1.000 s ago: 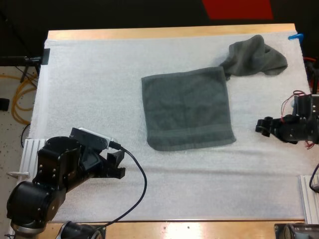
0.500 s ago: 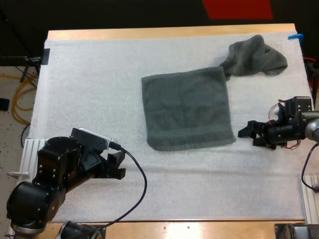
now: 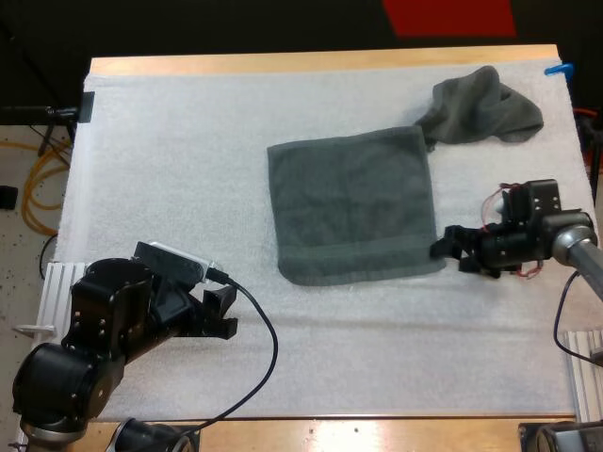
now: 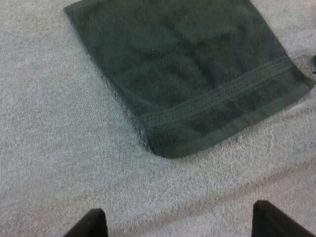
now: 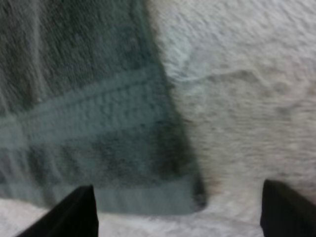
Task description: Pick towel from pile fold and stack
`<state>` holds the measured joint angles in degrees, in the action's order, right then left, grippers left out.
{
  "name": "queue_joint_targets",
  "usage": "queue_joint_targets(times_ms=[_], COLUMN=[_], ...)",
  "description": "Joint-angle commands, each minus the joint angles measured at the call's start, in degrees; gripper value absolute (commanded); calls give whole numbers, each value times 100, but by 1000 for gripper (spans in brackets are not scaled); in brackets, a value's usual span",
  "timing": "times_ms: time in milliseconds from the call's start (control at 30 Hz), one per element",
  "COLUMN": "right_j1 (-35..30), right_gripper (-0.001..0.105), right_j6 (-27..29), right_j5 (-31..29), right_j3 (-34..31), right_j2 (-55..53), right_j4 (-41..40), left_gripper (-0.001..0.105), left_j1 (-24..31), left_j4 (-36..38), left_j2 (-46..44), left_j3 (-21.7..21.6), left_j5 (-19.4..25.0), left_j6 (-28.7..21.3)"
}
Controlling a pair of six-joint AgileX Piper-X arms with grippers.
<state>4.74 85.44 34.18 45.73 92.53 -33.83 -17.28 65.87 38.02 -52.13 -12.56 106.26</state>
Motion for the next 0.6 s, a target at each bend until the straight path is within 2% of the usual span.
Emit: queue_joint_targets(times_ms=[0, 167, 567], right_j1=[65, 188, 399], right_gripper=[66, 66, 64], right_j6=[-185, -455, -466], right_j5=[-24, 61, 440], right_j3=[-6, -6, -6], right_j2=[10, 204, 540], right_j4=[122, 191, 178], left_gripper=[59, 59, 59], left_j1=[14, 14, 14], left_j4=[-5, -5, -5], left_j2=[-30, -30, -30], left_j3=[0, 0, 0], left_j5=[-11, -11, -11], left_j6=[65, 65, 65])
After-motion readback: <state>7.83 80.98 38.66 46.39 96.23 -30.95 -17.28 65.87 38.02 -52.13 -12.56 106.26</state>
